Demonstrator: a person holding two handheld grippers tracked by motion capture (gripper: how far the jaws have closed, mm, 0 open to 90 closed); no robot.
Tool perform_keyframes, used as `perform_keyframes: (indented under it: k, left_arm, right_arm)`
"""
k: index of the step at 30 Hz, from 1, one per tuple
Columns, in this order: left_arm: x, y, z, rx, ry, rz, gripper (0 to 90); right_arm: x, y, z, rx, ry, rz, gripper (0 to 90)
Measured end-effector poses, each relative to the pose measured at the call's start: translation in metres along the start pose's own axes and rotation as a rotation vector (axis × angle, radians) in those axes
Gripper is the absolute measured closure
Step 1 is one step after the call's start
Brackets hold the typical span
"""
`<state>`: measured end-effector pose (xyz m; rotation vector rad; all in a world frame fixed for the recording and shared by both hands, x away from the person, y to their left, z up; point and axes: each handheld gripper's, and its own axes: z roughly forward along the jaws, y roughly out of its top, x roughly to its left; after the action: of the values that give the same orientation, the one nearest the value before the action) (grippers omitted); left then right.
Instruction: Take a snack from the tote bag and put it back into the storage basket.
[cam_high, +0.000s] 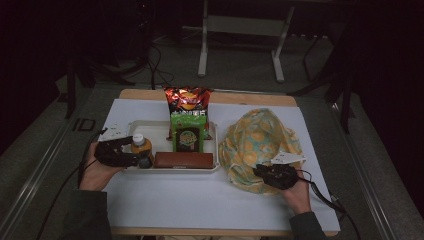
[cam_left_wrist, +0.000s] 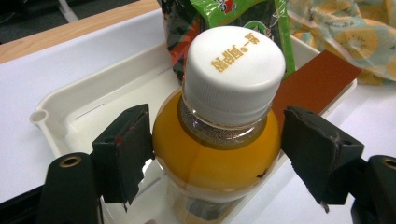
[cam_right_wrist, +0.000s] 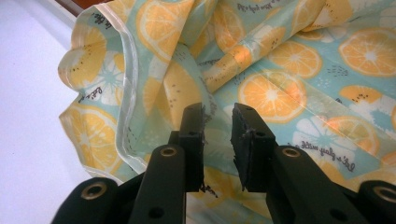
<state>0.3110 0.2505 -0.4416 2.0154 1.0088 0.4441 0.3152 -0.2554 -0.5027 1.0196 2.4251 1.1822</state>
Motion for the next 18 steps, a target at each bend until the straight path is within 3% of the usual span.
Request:
perform_keyframes:
  k: [5, 18]
  left_arm:
    - [0.000, 0.000, -0.001, 0.007, 0.008, 0.005, 27.1]
    - [0.000, -0.003, -0.014, -0.042, 0.002, -0.011, 33.0]
  right_arm:
    - [0.000, 0.000, 0.000, 0.001, 0.000, -0.001, 74.2]
    - [0.000, 0.000, 0.001, 0.008, 0.004, -0.002, 73.6]
